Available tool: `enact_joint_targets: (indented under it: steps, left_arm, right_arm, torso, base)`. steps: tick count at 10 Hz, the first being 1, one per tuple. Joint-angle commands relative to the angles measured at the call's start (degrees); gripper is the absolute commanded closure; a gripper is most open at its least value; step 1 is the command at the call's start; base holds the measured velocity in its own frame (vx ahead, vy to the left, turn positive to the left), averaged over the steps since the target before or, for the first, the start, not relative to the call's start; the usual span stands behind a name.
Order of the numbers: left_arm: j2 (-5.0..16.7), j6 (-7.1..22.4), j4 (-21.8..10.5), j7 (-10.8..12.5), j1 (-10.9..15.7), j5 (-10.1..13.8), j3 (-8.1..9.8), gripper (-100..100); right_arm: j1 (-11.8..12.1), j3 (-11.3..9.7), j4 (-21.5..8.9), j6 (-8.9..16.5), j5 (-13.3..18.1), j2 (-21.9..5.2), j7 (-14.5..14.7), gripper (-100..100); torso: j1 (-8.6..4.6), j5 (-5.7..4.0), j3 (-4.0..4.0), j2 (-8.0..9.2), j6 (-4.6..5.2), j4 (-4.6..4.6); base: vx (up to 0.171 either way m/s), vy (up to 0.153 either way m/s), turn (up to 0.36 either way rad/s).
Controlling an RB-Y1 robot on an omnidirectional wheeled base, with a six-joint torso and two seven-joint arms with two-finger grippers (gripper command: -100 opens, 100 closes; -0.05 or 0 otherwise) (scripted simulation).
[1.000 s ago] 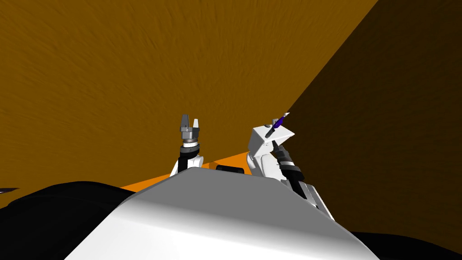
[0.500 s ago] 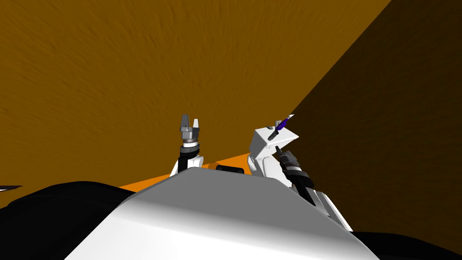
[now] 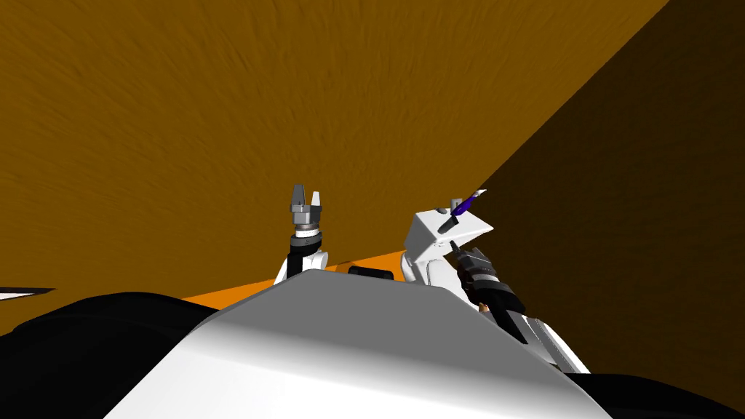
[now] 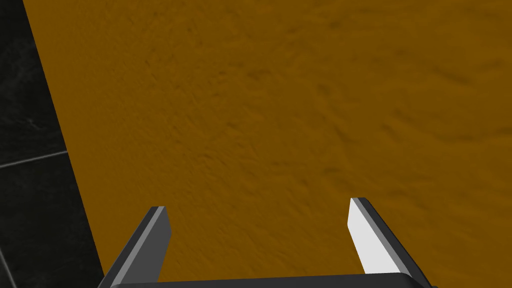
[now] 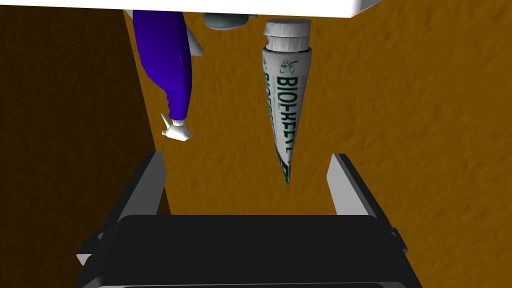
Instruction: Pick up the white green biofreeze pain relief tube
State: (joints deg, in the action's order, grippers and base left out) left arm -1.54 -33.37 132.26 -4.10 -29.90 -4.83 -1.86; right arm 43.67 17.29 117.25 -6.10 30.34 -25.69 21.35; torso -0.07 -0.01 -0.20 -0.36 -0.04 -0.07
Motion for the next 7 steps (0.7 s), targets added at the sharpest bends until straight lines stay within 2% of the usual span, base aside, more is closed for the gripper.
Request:
enact_joint_targets:
  steps: [1, 4, 5, 6, 7]
  left_arm:
    - [0.00, 0.00, 0.00, 0.00, 0.00, 0.00, 0.00, 0]
    - [0.00, 0.00, 0.00, 0.00, 0.00, 0.00, 0.00, 0]
    - [0.00, 0.00, 0.00, 0.00, -0.01, 0.00, 0.00, 0]
    - [0.00, 0.00, 0.00, 0.00, -0.01, 0.00, 0.00, 0]
    - [0.00, 0.00, 0.00, 0.00, 0.00, 0.00, 0.00, 0]
  right_arm:
    - [0.87, 0.83, -0.32, 0.47, -0.11, -2.30, 1.90, -100]
    - [1.97, 1.42, 0.36, 0.04, -1.65, -5.70, 4.26, -100]
    - [2.01, 1.39, 0.41, 0.32, -1.28, -5.04, 3.77, -100]
    - [2.02, 1.41, 0.46, 0.25, -1.34, -5.14, 3.93, 0]
    - [-0.86, -1.46, -2.41, -1.67, -3.24, -6.76, 5.11, -100]
  torso:
    - [0.00, 0.00, 0.00, 0.00, 0.00, 0.00]
    - [-0.10, -0.03, -0.12, -0.20, -0.02, -0.04]
    - [0.01, -0.01, -0.15, -0.25, -0.02, -0.05]
    - [0.08, 0.01, -0.03, -0.03, 0.03, -0.02]
    - [0.11, 0.02, 0.09, 0.17, 0.03, 0.03]
  base:
    - [0.093, -0.030, 0.176]
    - [0.135, -0.036, 0.213]
    - [0.065, -0.007, 0.038]
    - [0.012, -0.003, -0.005]
    - [-0.095, 0.028, 0.001]
